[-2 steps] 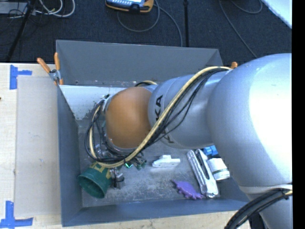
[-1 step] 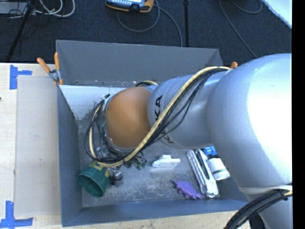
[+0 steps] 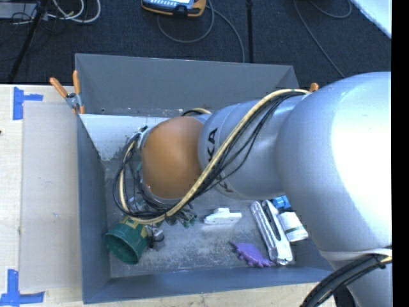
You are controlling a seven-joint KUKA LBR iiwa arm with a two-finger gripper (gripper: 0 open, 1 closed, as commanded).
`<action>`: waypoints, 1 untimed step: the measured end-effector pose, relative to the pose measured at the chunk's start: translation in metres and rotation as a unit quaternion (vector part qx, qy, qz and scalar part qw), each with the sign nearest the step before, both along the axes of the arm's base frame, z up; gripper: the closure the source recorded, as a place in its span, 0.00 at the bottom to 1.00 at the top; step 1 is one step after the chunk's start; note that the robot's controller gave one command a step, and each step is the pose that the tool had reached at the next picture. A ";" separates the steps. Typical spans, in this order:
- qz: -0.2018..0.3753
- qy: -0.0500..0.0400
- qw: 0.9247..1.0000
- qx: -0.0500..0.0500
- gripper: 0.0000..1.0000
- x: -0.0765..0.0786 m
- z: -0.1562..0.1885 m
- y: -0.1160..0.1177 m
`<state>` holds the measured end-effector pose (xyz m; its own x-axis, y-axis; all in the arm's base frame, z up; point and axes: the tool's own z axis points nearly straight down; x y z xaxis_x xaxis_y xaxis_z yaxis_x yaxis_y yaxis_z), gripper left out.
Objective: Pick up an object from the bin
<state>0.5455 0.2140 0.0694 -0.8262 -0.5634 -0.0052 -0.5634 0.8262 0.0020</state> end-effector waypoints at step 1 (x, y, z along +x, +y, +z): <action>0.006 0.003 1.000 0.000 1.00 0.003 0.028 0.004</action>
Offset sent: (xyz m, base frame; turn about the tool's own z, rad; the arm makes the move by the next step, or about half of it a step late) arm 0.0277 0.0103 0.0064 -0.0276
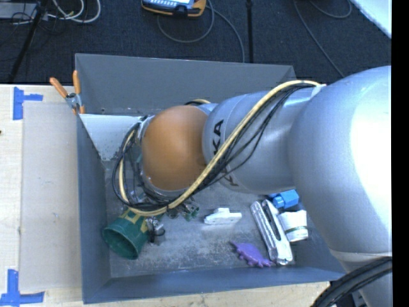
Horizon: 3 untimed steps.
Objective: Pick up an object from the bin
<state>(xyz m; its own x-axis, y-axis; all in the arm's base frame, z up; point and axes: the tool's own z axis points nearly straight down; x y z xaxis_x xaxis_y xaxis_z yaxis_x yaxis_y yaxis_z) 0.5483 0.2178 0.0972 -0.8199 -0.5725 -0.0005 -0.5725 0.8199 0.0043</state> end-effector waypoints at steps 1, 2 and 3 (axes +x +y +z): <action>0.006 -0.001 1.000 -0.004 1.00 0.026 -0.022 0.002; 0.005 -0.001 1.000 -0.004 1.00 0.026 -0.022 0.002; 0.011 0.001 1.000 -0.003 1.00 0.035 0.002 0.006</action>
Offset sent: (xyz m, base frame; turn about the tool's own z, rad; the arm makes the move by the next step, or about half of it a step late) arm 0.0000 0.0000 0.0000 0.0000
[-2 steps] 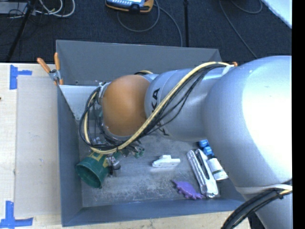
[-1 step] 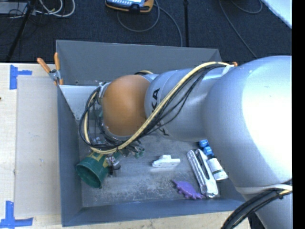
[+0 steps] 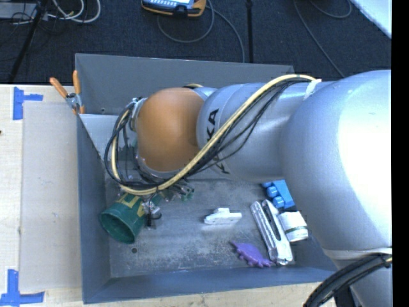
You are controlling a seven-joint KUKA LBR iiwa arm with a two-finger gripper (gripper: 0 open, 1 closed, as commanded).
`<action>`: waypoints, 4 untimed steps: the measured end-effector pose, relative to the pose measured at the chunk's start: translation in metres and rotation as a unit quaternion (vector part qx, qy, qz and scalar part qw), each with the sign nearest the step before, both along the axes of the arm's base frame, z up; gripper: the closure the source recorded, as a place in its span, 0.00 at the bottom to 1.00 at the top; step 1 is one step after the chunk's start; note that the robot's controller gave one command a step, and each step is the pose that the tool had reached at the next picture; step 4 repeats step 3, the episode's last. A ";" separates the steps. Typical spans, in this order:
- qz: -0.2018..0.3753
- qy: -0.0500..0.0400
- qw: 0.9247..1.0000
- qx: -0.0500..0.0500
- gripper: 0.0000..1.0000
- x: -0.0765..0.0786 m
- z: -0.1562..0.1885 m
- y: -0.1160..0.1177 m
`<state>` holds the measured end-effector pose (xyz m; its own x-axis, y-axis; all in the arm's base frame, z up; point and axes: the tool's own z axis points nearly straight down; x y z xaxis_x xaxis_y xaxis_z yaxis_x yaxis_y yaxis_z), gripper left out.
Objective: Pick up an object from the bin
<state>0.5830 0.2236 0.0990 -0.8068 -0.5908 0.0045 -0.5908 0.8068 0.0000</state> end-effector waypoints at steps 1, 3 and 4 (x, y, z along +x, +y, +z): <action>0.001 0.000 1.000 0.000 1.00 0.000 0.057 0.000; -0.018 0.006 1.000 -0.002 1.00 0.017 0.049 -0.002; -0.018 0.006 1.000 -0.002 1.00 0.017 0.049 -0.002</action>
Offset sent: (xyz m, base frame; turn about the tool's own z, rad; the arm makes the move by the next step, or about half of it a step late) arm 0.0348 -0.0079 -0.0290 0.0346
